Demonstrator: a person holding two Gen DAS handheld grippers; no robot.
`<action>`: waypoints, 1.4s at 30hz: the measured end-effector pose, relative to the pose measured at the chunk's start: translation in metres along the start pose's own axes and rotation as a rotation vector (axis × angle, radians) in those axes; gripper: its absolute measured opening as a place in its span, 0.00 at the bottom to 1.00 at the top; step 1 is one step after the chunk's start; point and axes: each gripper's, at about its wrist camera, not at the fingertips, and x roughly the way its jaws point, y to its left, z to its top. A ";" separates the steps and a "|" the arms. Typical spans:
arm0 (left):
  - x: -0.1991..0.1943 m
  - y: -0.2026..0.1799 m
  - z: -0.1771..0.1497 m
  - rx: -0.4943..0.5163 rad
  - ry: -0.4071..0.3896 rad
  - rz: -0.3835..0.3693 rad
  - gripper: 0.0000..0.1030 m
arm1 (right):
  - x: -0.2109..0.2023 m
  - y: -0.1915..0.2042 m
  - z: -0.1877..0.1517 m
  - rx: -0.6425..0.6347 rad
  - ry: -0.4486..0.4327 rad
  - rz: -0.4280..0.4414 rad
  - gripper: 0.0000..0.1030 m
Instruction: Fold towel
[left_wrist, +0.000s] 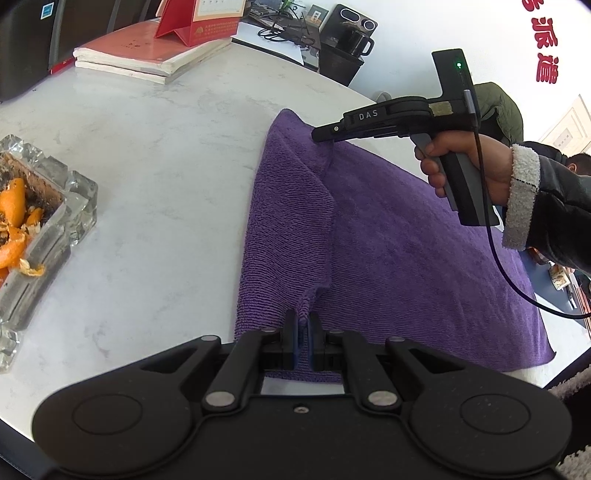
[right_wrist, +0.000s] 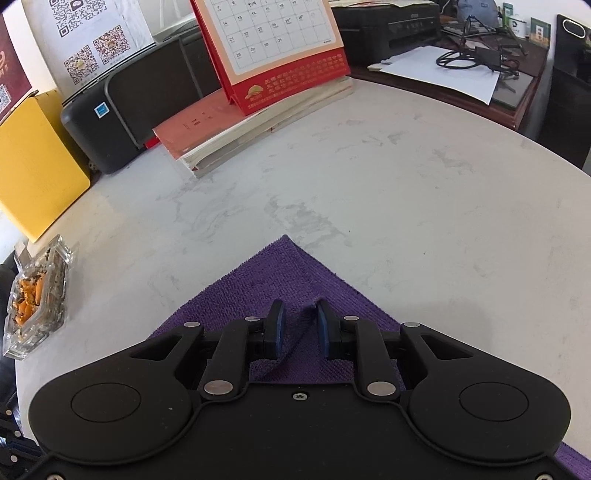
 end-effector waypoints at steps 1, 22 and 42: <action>0.000 0.000 -0.001 -0.001 -0.001 0.001 0.04 | 0.000 0.000 0.000 0.000 0.000 -0.009 0.10; -0.009 -0.008 -0.002 0.014 -0.040 -0.019 0.04 | -0.031 -0.037 0.012 0.262 -0.098 0.168 0.02; -0.018 -0.060 0.004 0.155 -0.067 -0.126 0.04 | -0.098 -0.059 0.002 0.284 -0.208 0.123 0.02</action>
